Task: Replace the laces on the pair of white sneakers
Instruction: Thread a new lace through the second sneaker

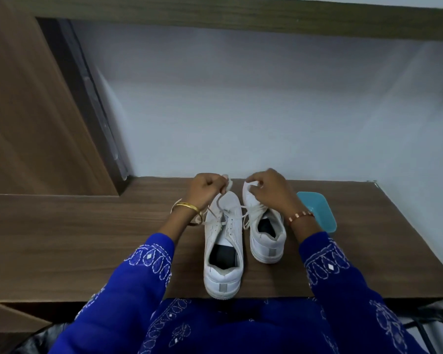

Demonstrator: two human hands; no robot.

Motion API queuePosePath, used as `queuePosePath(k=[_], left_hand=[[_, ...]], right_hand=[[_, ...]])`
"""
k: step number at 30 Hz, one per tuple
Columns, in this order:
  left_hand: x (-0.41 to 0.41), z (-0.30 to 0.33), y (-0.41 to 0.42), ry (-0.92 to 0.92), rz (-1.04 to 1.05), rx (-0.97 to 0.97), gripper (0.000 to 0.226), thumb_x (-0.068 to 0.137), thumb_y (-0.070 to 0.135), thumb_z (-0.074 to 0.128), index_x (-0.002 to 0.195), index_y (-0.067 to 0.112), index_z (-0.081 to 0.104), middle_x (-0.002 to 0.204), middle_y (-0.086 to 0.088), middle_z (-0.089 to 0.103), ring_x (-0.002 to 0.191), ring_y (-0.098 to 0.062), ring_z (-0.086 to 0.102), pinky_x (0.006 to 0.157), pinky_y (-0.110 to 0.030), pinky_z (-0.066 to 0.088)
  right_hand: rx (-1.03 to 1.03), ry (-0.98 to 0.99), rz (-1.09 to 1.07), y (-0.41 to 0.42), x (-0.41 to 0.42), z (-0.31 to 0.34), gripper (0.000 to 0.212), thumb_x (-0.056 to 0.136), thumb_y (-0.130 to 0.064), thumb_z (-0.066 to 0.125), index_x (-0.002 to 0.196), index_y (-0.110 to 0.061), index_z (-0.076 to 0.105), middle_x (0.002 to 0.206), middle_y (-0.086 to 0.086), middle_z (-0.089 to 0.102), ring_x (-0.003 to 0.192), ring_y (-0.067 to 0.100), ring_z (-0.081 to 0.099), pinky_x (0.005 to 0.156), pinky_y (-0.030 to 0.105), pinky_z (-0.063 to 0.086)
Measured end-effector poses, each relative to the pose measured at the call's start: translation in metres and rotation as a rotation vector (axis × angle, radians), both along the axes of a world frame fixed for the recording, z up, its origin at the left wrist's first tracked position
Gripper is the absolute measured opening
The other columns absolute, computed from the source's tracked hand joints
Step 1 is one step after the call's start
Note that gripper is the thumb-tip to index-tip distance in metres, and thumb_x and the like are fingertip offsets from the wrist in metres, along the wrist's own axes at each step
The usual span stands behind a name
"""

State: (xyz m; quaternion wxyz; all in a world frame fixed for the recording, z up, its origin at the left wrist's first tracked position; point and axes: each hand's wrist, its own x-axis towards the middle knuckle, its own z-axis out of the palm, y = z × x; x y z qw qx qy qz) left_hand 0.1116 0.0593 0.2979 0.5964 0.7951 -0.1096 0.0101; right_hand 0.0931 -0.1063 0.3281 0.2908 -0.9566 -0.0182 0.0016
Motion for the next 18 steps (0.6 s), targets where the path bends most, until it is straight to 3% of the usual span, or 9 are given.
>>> queuePosePath(k=[1,3,6,8,11,15,18], left_hand=[[0.000,-0.004,0.000,-0.008,-0.026,0.033,0.047,0.094,0.014,0.049,0.048,0.010,0.049,0.035,0.010,0.045,0.039,0.002,0.043,0.053,-0.013,0.033],[-0.003,-0.009,-0.003,-0.008,-0.044,0.054,0.048,0.095,0.017,0.049,0.047,0.014,0.047,0.036,0.008,0.042,0.037,-0.001,0.039,0.049,-0.014,0.031],[-0.005,-0.012,-0.006,-0.009,-0.034,0.025,0.048,0.096,0.016,0.046,0.048,0.015,0.042,0.034,0.009,0.039,0.033,-0.001,0.036,0.043,-0.012,0.027],[-0.004,-0.013,-0.006,-0.024,-0.024,0.042,0.048,0.096,0.019,0.047,0.048,0.016,0.041,0.037,0.008,0.036,0.037,-0.003,0.034,0.048,-0.018,0.028],[-0.002,-0.014,-0.002,-0.023,-0.046,0.072,0.047,0.096,0.017,0.046,0.049,0.016,0.043,0.037,0.009,0.040,0.039,-0.001,0.037,0.050,-0.015,0.029],[-0.008,-0.009,-0.005,-0.026,-0.075,0.114,0.047,0.097,0.015,0.045,0.049,0.014,0.044,0.030,0.010,0.040,0.033,0.000,0.038,0.043,-0.009,0.027],[-0.009,-0.009,-0.006,-0.001,-0.074,0.120,0.046,0.096,0.016,0.046,0.050,0.014,0.045,0.030,0.011,0.040,0.033,0.000,0.039,0.042,-0.010,0.026]], right_hand=[[0.149,0.040,0.061,0.008,-0.003,0.004,0.024,0.091,-0.015,0.054,0.110,-0.010,0.066,0.107,0.007,0.063,0.098,0.020,0.059,0.069,0.018,0.038],[0.347,0.143,0.109,0.020,-0.010,0.001,0.015,0.091,-0.011,0.052,0.095,-0.010,0.067,0.080,0.002,0.062,0.073,0.015,0.056,0.058,0.019,0.036],[0.415,0.205,0.021,0.024,-0.014,-0.017,0.016,0.086,-0.005,0.054,0.070,-0.008,0.056,0.054,-0.006,0.050,0.054,0.009,0.042,0.050,0.018,0.032],[0.541,0.234,-0.034,0.022,-0.016,-0.024,0.019,0.086,-0.004,0.054,0.069,-0.011,0.059,0.059,-0.006,0.061,0.061,0.008,0.053,0.057,0.014,0.038],[0.675,0.236,-0.069,0.021,-0.018,-0.026,0.012,0.087,-0.010,0.057,0.076,-0.015,0.060,0.075,0.003,0.067,0.072,0.011,0.059,0.072,0.026,0.044],[0.674,0.222,-0.073,0.021,-0.018,-0.027,0.012,0.086,-0.011,0.060,0.080,-0.021,0.058,0.082,0.006,0.065,0.067,0.009,0.056,0.070,0.025,0.045],[0.636,0.178,-0.067,0.024,-0.021,-0.027,0.018,0.084,-0.007,0.060,0.071,-0.018,0.059,0.075,0.005,0.062,0.065,0.011,0.054,0.067,0.023,0.044]])
